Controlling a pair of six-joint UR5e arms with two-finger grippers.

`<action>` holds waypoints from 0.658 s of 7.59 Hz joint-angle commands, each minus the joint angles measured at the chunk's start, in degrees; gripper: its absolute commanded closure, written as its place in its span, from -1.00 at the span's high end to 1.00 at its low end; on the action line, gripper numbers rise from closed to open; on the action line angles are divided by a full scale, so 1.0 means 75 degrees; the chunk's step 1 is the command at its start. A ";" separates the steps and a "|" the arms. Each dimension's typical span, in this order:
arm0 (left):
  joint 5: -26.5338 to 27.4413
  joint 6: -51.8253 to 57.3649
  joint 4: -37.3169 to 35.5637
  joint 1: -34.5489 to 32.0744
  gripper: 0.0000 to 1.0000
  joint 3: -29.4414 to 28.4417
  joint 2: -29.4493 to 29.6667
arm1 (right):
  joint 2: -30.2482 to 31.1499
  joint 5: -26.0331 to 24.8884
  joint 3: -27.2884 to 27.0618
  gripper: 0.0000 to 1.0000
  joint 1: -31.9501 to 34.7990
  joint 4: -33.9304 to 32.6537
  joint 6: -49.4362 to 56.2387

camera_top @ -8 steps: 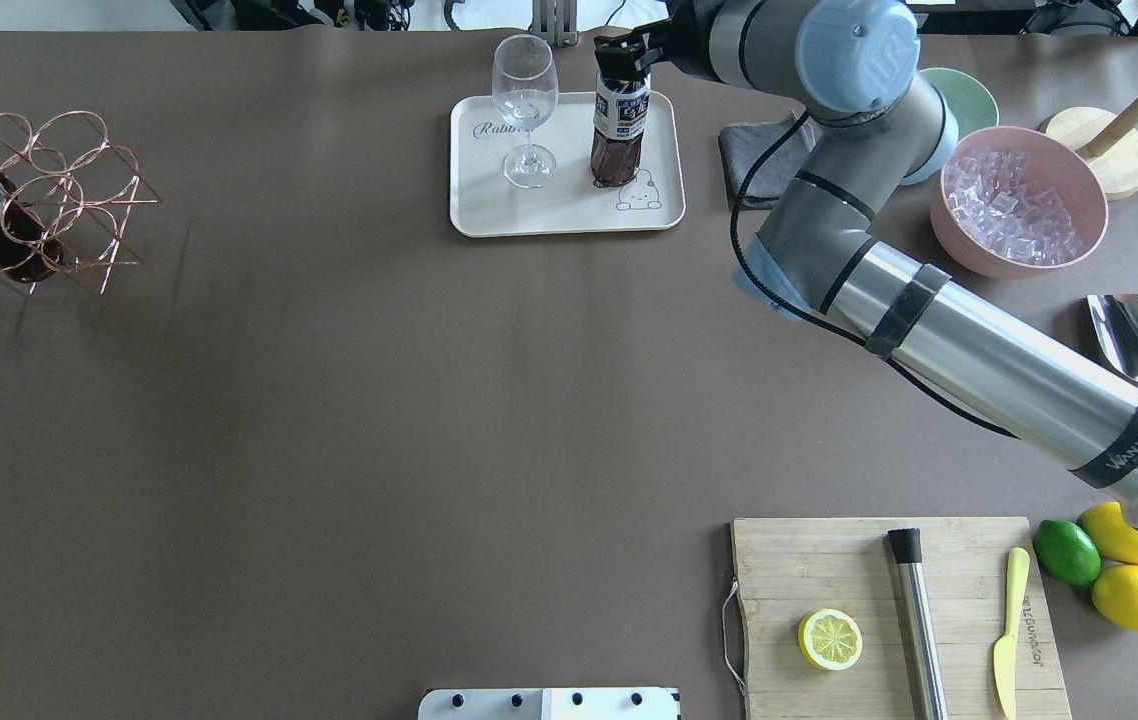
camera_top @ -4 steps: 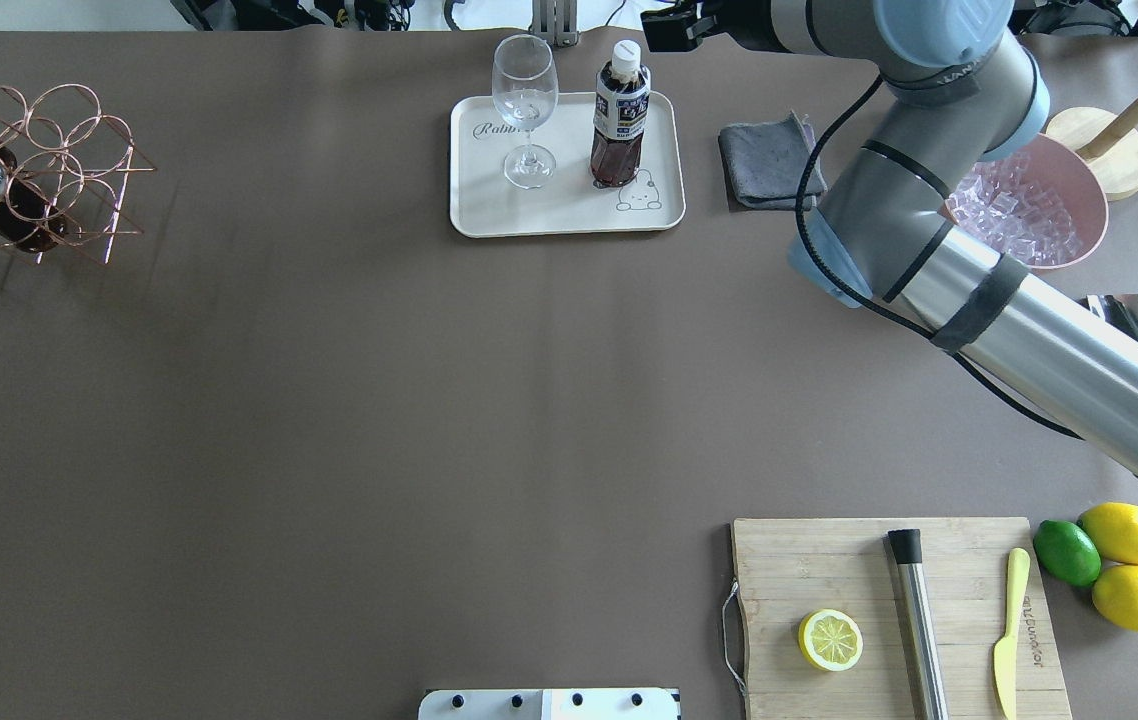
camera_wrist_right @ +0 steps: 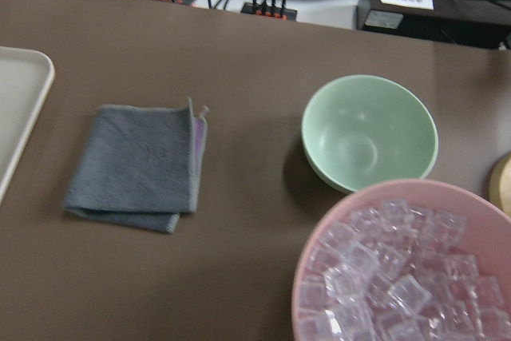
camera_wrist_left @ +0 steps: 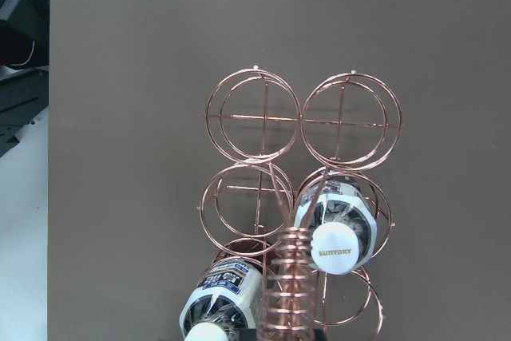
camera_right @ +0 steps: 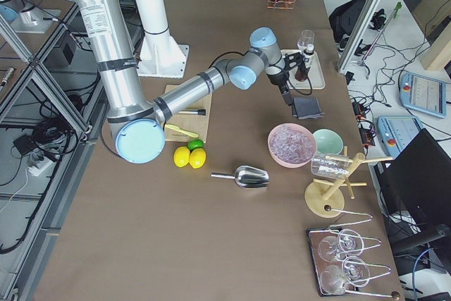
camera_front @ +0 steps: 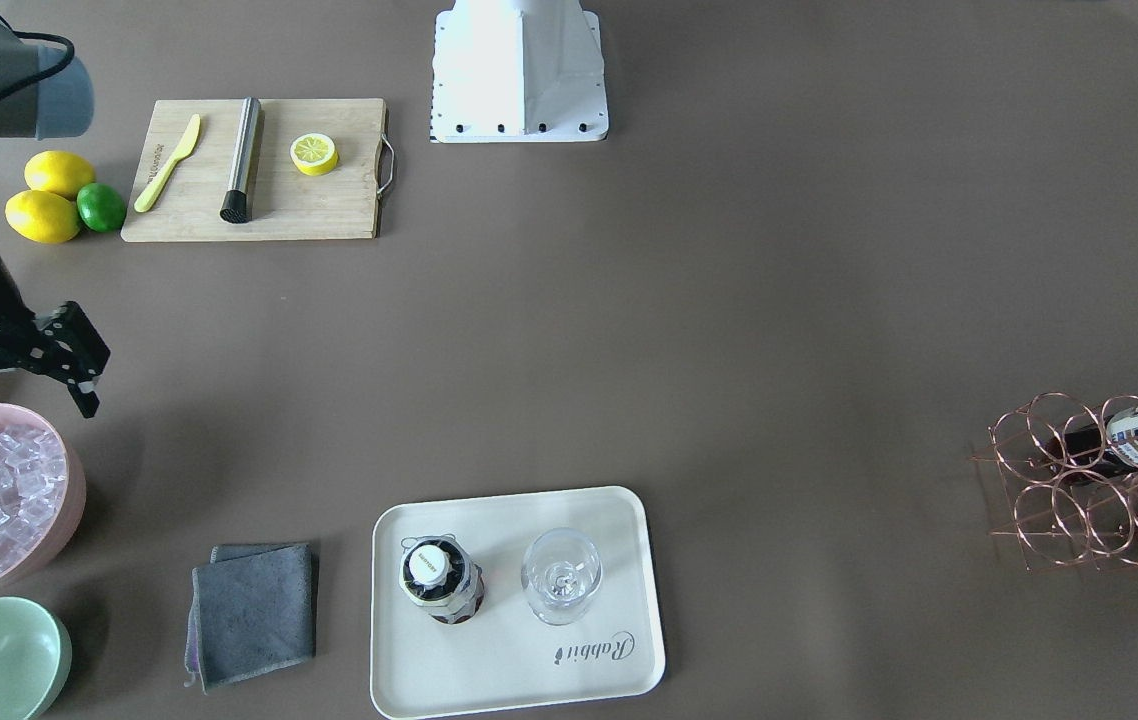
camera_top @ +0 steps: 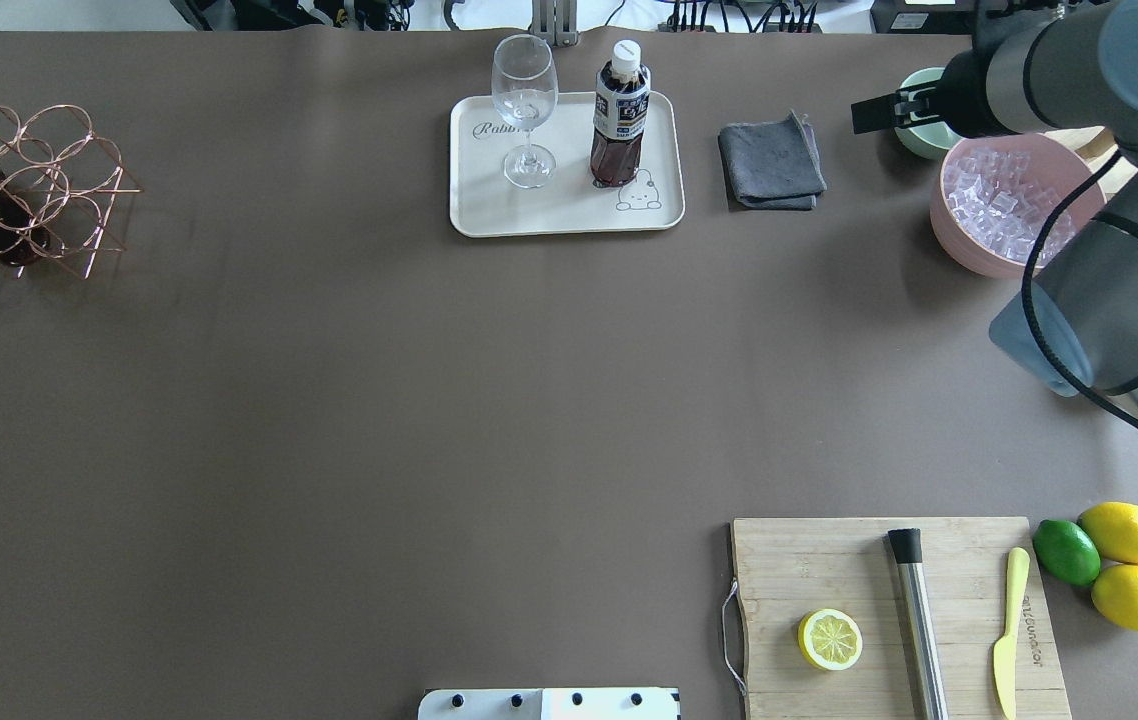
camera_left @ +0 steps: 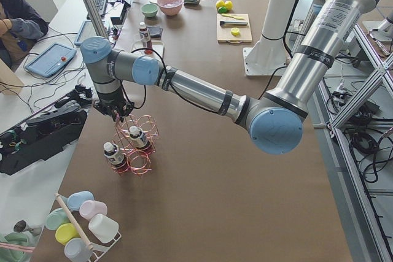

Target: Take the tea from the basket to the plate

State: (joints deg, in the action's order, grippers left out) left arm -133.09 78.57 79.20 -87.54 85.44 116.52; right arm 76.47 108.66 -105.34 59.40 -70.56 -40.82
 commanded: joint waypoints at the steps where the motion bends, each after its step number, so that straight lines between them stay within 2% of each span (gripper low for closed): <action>1: 0.0003 -0.0012 0.0127 0.0000 -1.00 -0.0001 -0.0079 | 0.1940 0.1355 0.0099 1.00 0.1346 -0.0771 0.1767; 3: 0.0003 -0.0012 0.0127 0.0011 -1.00 0.0046 -0.0125 | 0.2248 0.1472 -0.0110 1.00 0.2166 -0.1871 0.3770; 4: 0.0003 -0.0023 0.0127 0.0011 -1.00 0.0057 -0.0137 | 0.2260 0.2239 -0.0064 1.00 0.2599 -0.2329 0.4173; 5: -0.0008 -0.0023 0.0127 0.0011 -1.00 0.0057 -0.0137 | 0.2307 0.2467 0.0029 1.00 0.3021 -0.2415 0.4502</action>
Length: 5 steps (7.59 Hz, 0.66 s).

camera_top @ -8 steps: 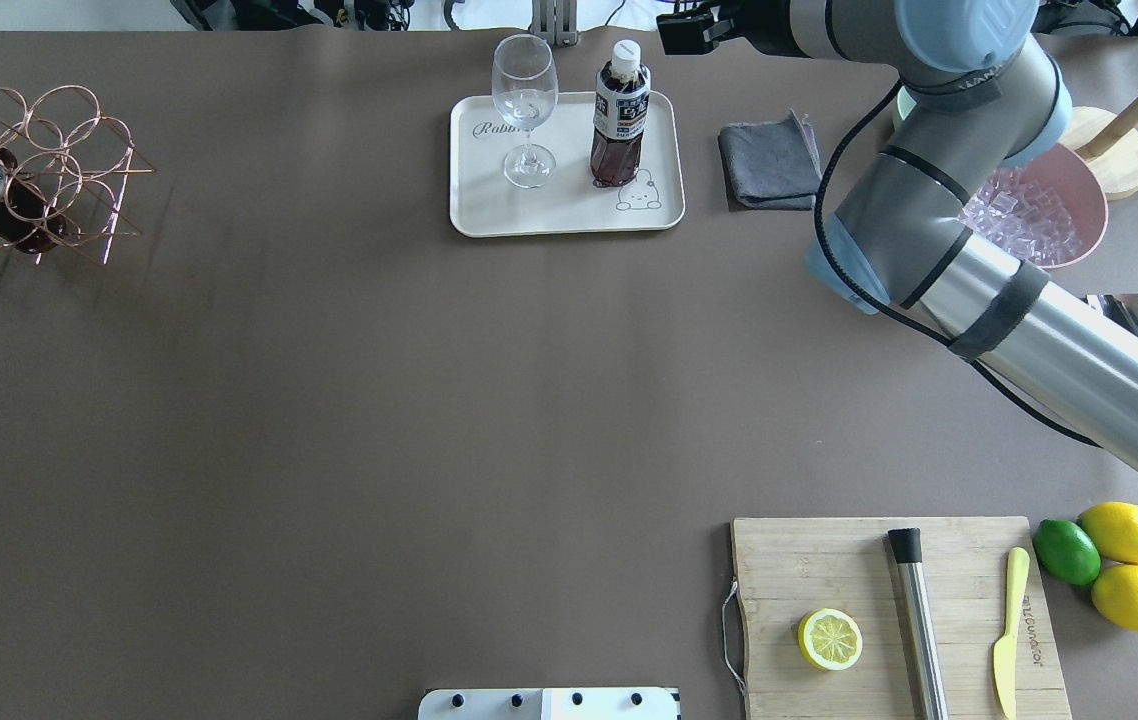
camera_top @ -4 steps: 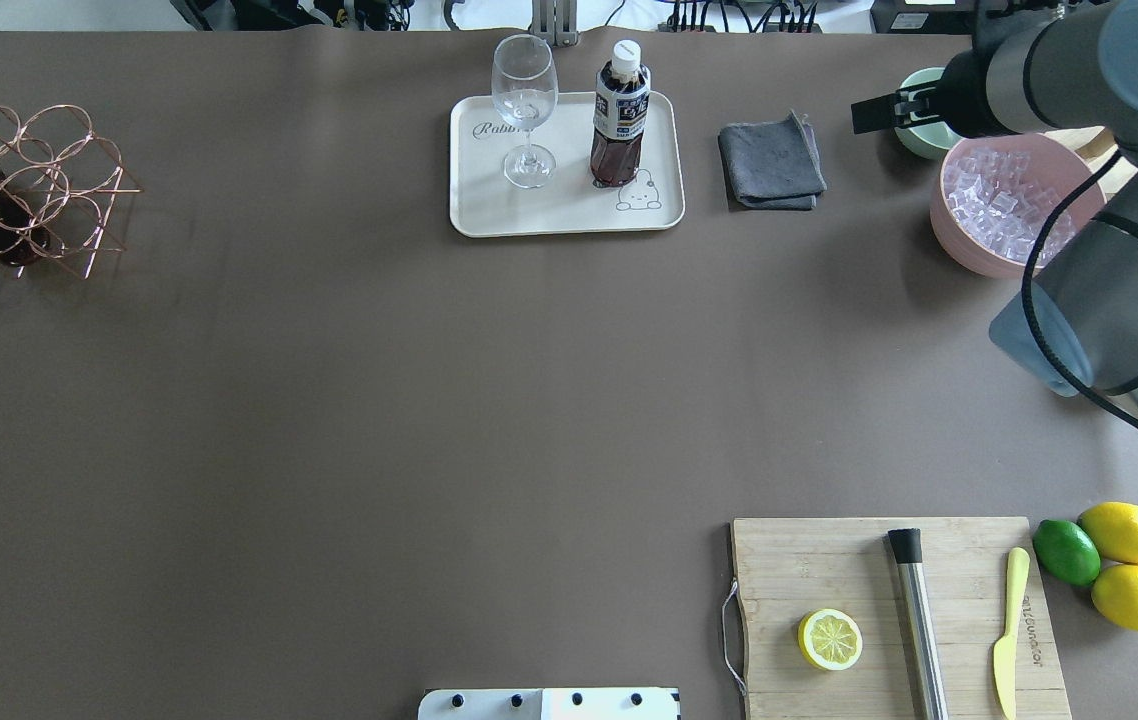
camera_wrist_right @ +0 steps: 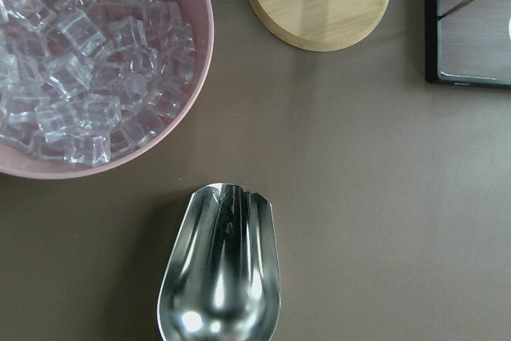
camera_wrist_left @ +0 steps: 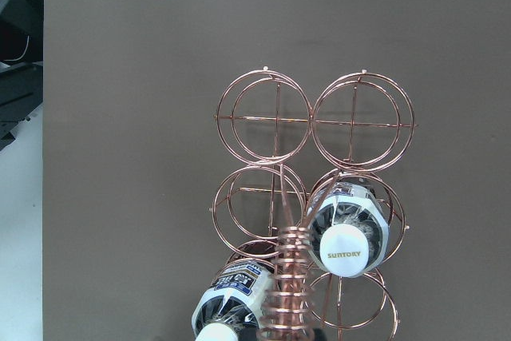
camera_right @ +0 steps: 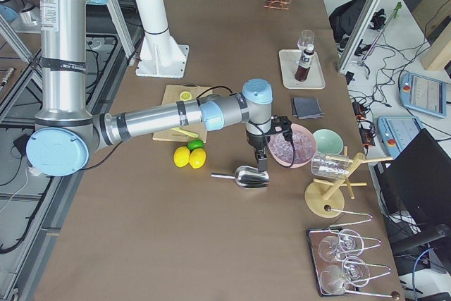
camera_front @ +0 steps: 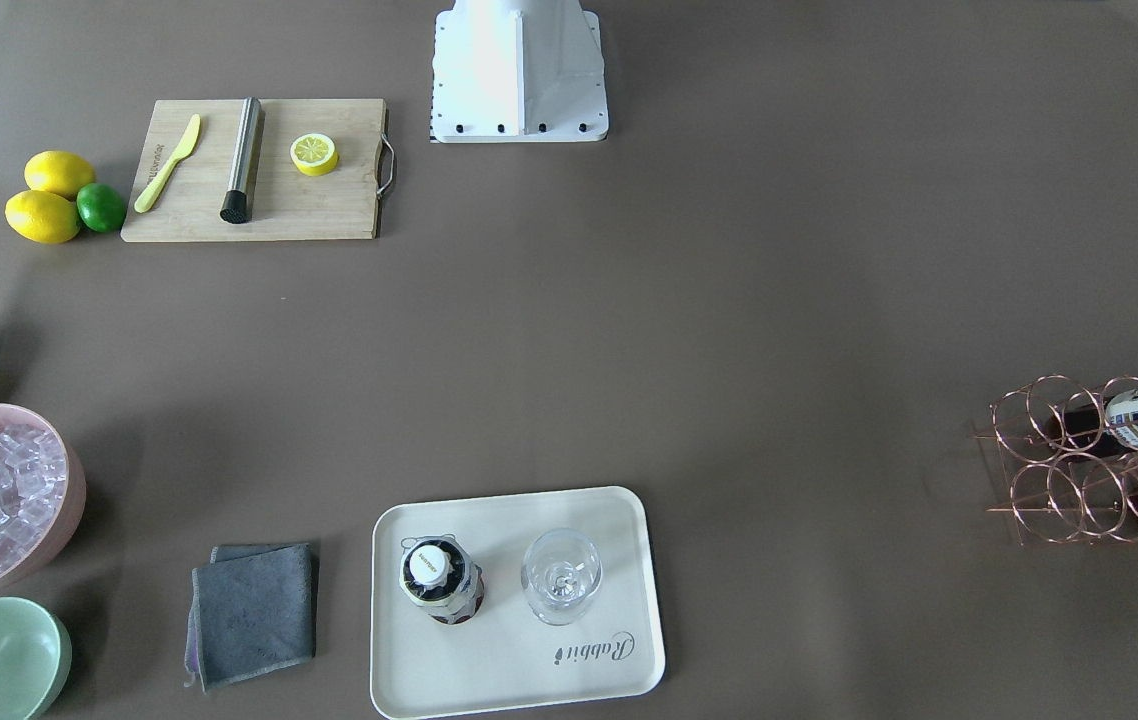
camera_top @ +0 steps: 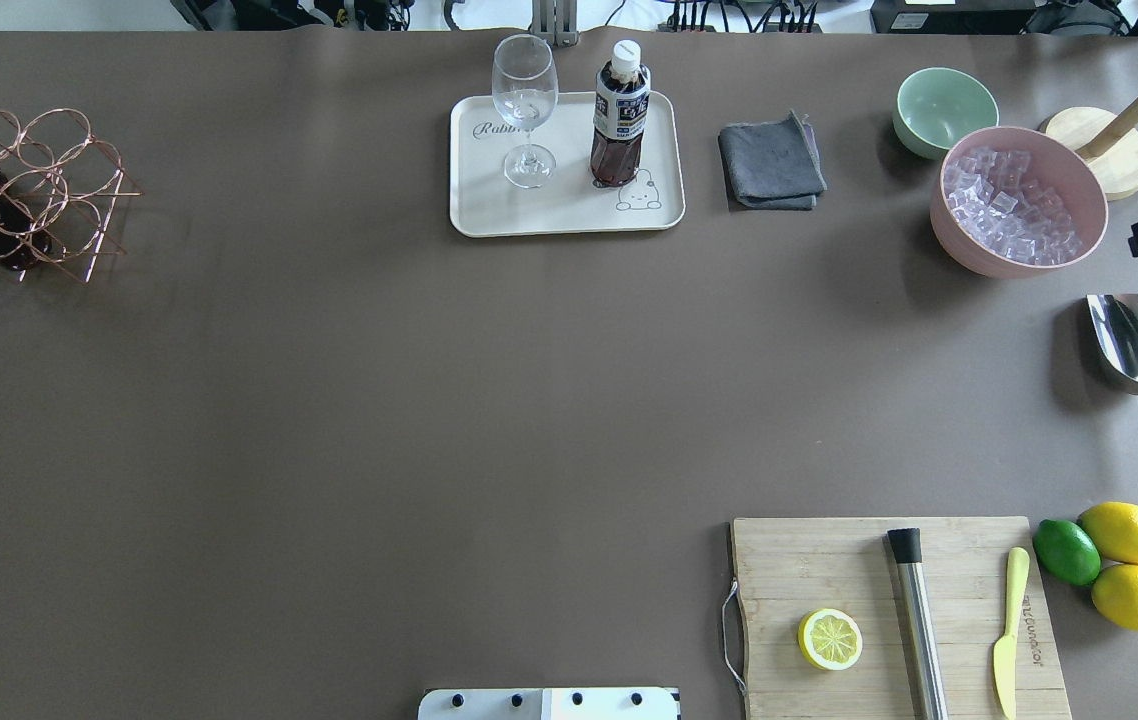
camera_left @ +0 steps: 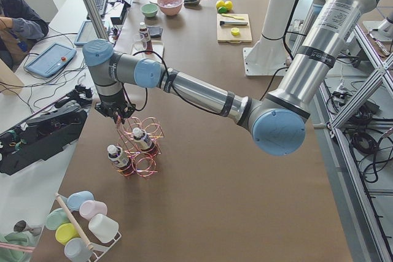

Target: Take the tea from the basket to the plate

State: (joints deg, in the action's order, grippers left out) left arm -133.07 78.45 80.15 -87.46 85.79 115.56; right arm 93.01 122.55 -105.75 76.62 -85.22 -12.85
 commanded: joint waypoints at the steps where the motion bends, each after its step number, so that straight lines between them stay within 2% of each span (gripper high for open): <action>1: -0.0011 -0.0006 0.0001 0.0013 -1.00 0.0011 -0.0009 | 0.0265 0.0780 0.0050 1.00 0.1216 -0.0786 0.1599; 2: -0.0011 -0.0006 0.0001 0.0013 -1.00 0.0022 -0.0009 | 0.0279 0.1118 0.0015 1.00 0.1662 -0.1358 0.2095; 5: -0.0011 -0.0006 0.0001 0.0013 -1.00 0.0057 -0.0009 | 0.0910 0.1530 0.0037 1.00 0.2275 -0.1399 0.2651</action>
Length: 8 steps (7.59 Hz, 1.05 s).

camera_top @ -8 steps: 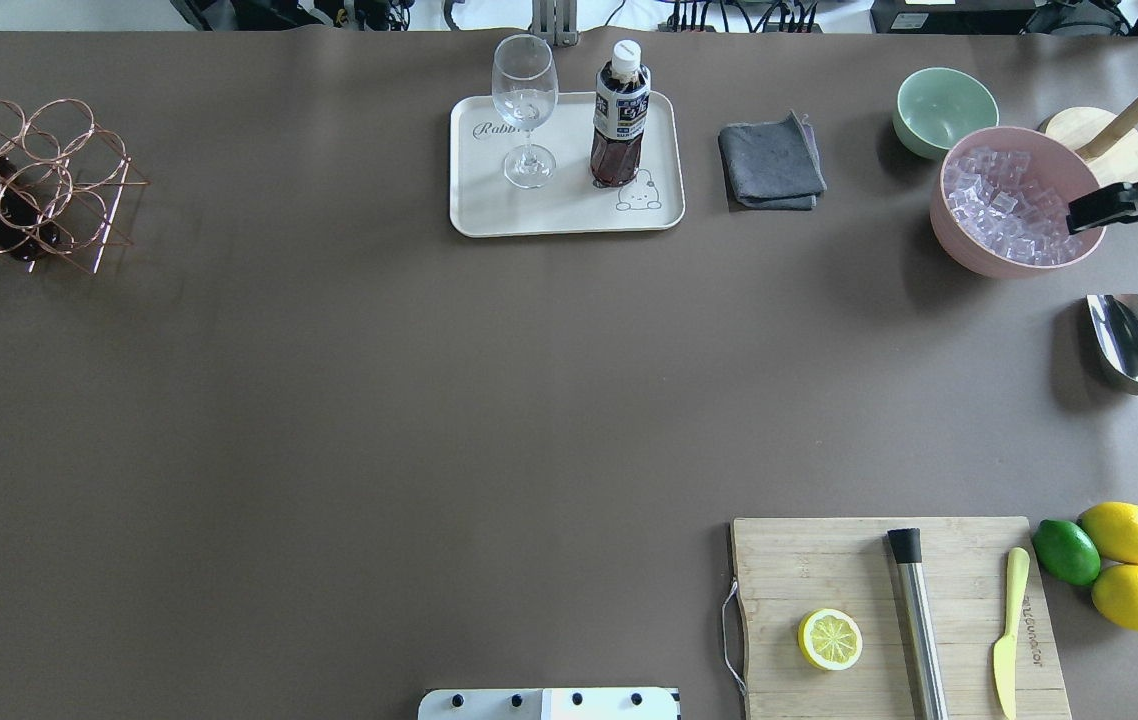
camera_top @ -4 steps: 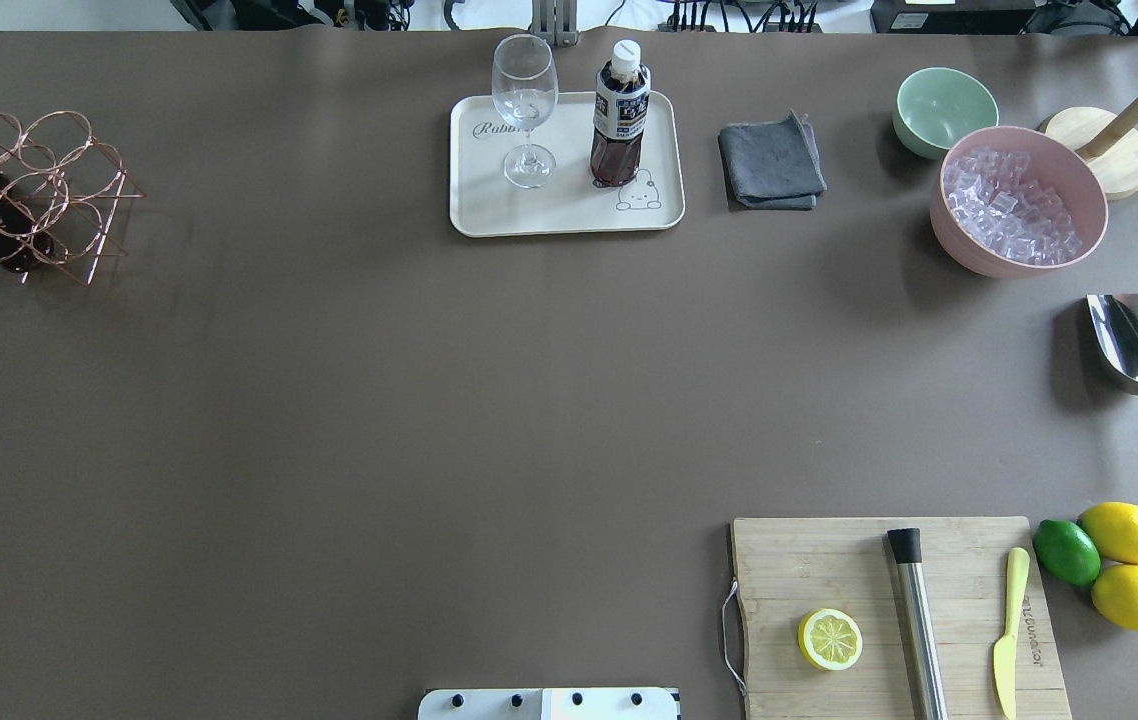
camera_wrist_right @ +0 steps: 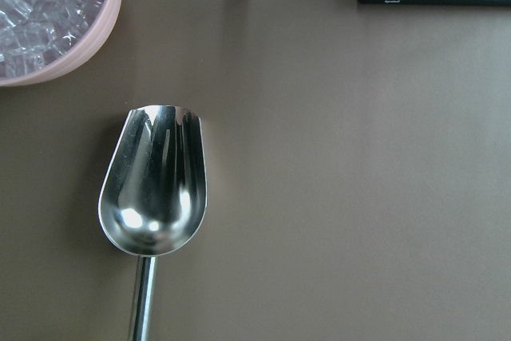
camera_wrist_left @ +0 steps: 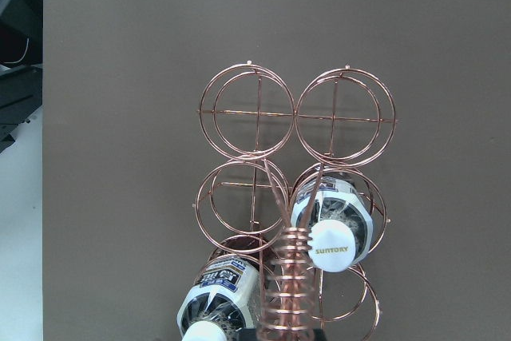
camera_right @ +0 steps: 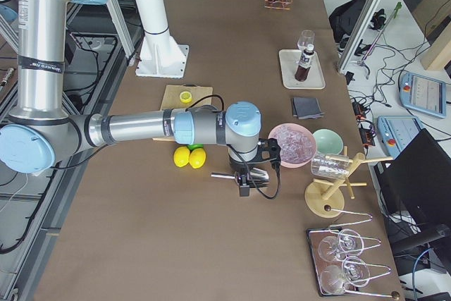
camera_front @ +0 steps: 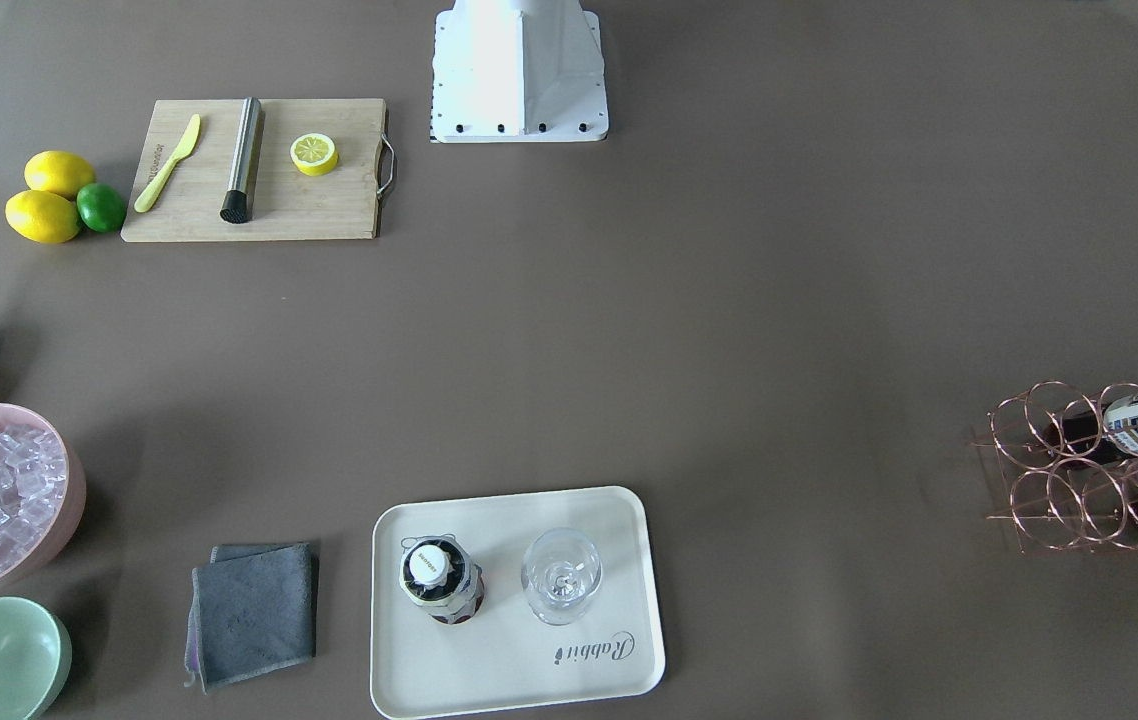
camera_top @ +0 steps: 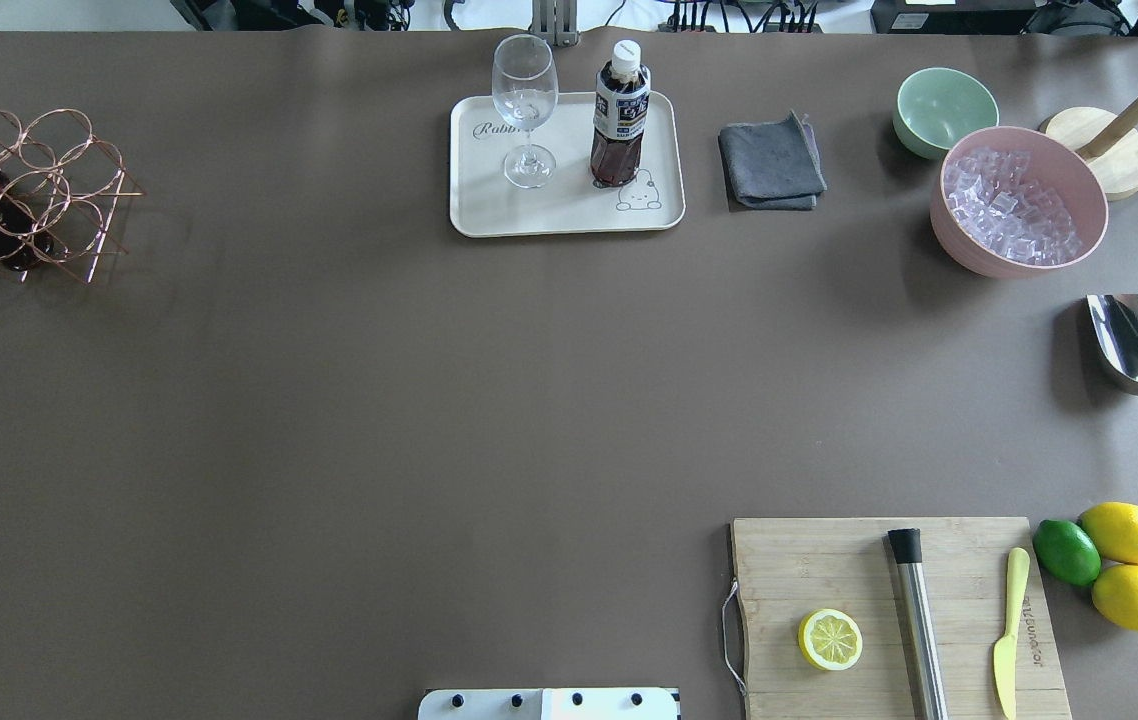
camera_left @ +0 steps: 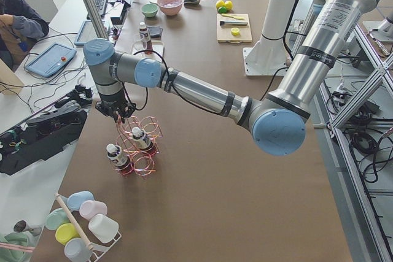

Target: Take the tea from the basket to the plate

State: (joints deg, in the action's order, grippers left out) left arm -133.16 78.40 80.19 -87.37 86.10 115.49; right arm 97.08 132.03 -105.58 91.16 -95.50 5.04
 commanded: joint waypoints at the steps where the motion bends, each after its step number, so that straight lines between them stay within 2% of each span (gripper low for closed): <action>1: 0.0000 0.0000 -0.0004 0.0000 -1.00 0.0004 0.0000 | 0.0473 0.0291 0.0050 1.00 0.0465 -0.0028 0.0265; 5: 0.0000 -0.0058 -0.0004 0.0036 -1.00 0.0015 0.0000 | 0.0486 0.0256 0.0074 1.00 0.0432 -0.0040 0.0265; 8: 0.0000 -0.0082 -0.0004 0.0071 -1.00 0.0004 0.0011 | 0.0392 0.0302 0.0354 1.00 0.0327 -0.0040 0.0207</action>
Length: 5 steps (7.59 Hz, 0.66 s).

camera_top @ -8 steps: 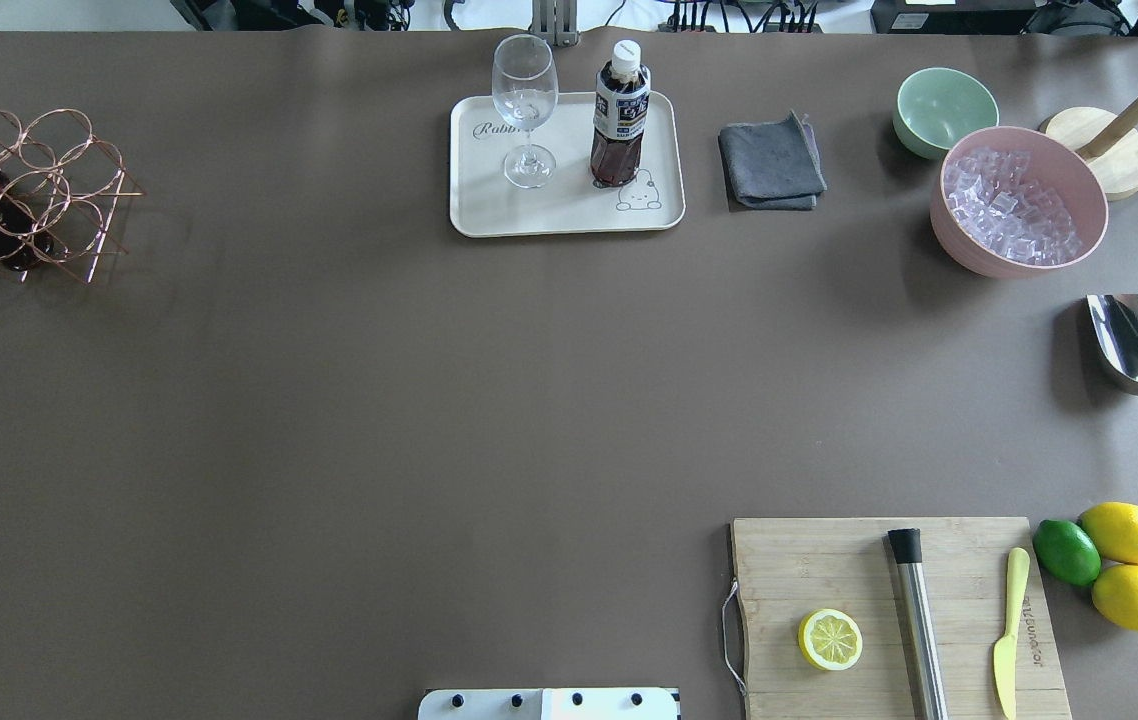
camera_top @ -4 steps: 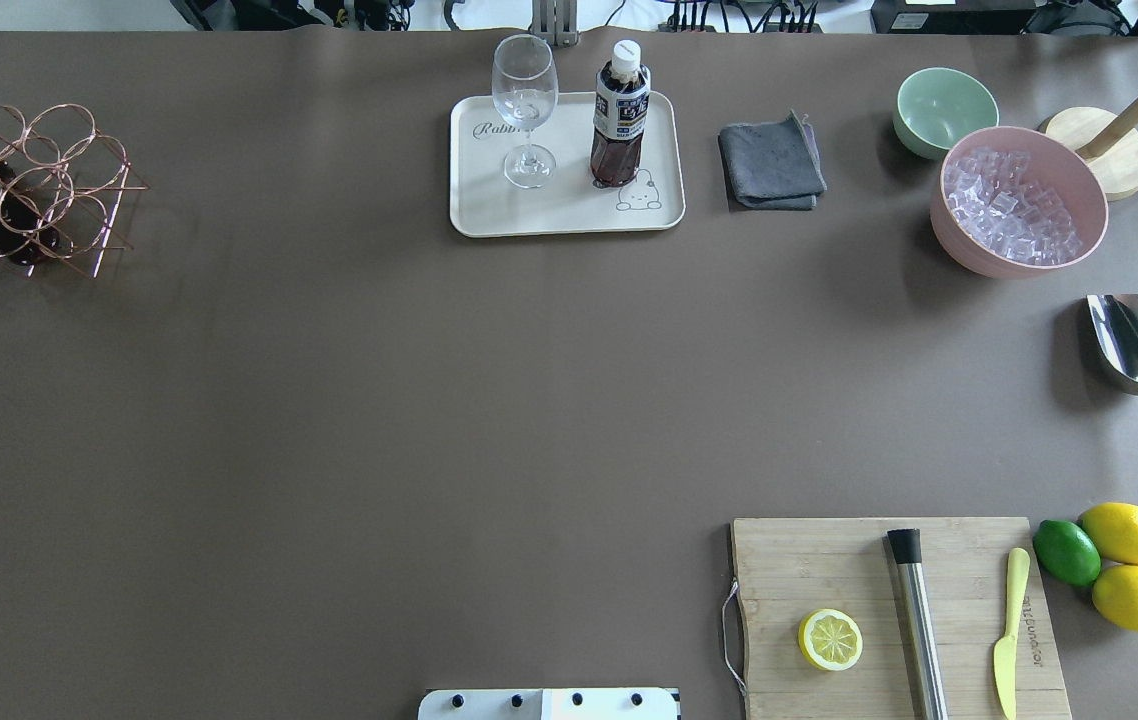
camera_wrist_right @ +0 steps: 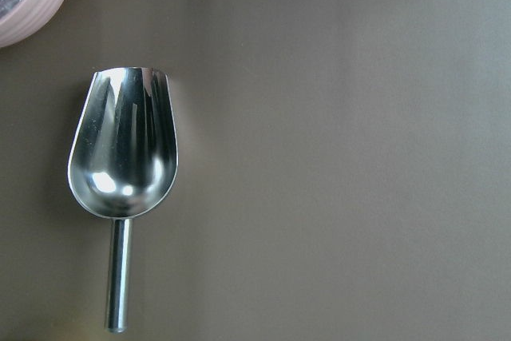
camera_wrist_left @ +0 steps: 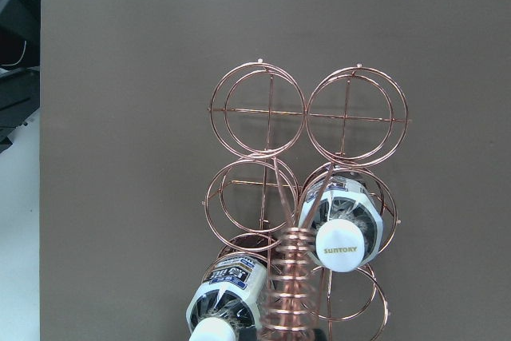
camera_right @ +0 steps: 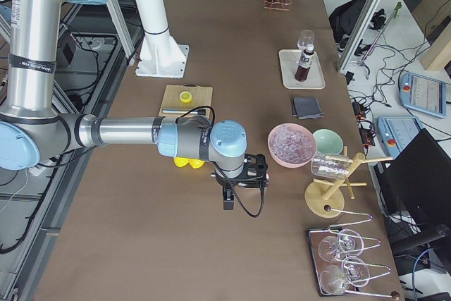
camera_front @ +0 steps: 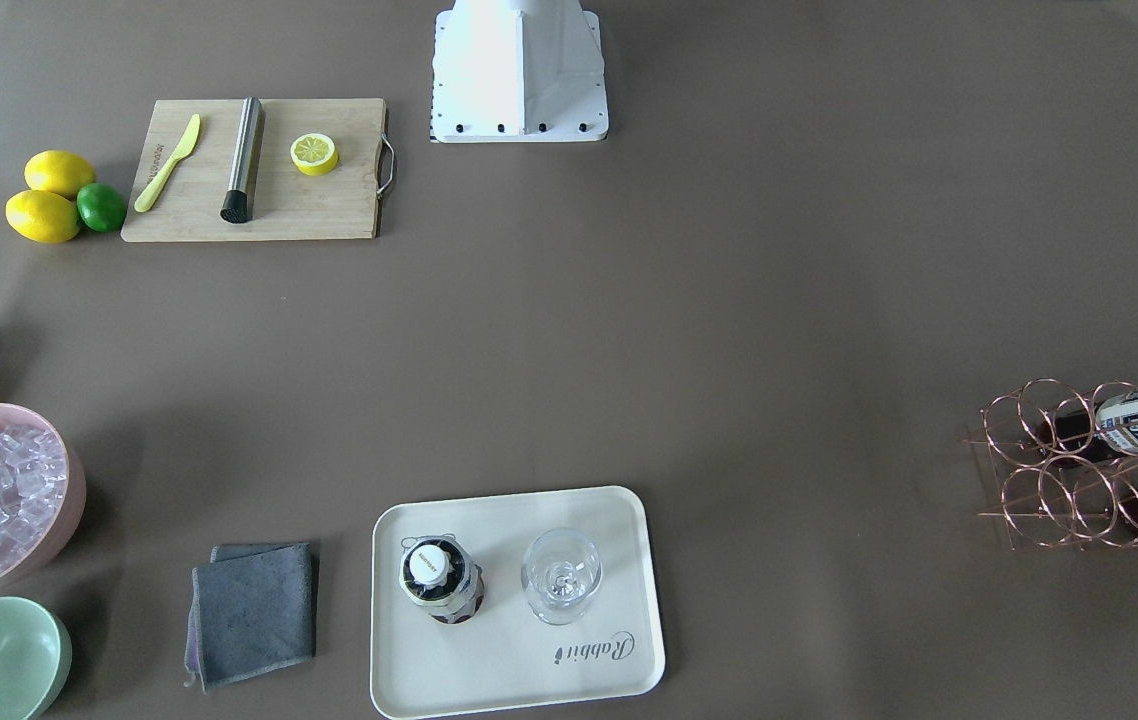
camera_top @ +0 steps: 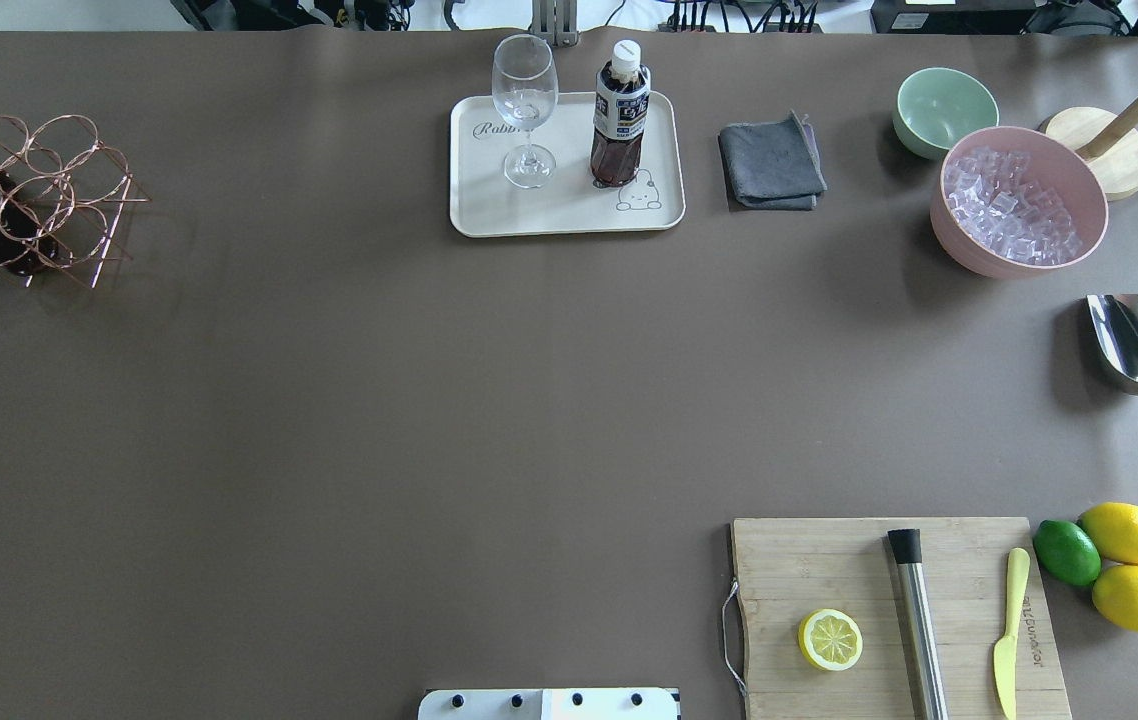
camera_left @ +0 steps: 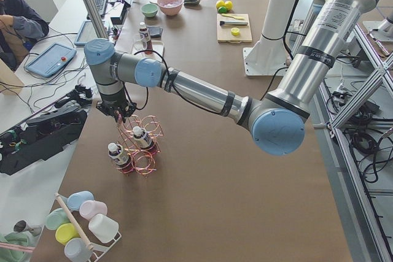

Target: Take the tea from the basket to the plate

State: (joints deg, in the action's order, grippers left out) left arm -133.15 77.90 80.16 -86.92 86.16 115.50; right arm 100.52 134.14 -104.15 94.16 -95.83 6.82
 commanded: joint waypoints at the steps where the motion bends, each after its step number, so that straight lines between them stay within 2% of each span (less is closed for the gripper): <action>1: 0.0012 -0.0028 -0.0001 0.0012 -0.86 -0.0015 0.0022 | -0.0160 -0.0002 0.0152 1.00 -0.0434 0.0027 -0.0031; 2: 0.0012 -0.0051 -0.0013 0.0012 -0.23 -0.0039 0.0034 | -0.0404 -0.0084 0.0175 1.00 -0.0867 0.0016 -0.0054; 3: 0.0000 -0.0132 -0.0013 0.0012 0.96 -0.0039 0.0034 | -0.0442 -0.0085 0.0198 1.00 -0.0999 0.0027 -0.0054; 5: 0.0000 -0.0133 -0.0024 0.0012 0.98 -0.0039 0.0081 | -0.0430 -0.0085 0.0187 1.00 -0.1000 0.0027 -0.0043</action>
State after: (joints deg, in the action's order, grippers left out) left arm -133.14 77.03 80.07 -86.84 85.89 115.84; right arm 97.41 133.52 -102.77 87.09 -95.64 6.44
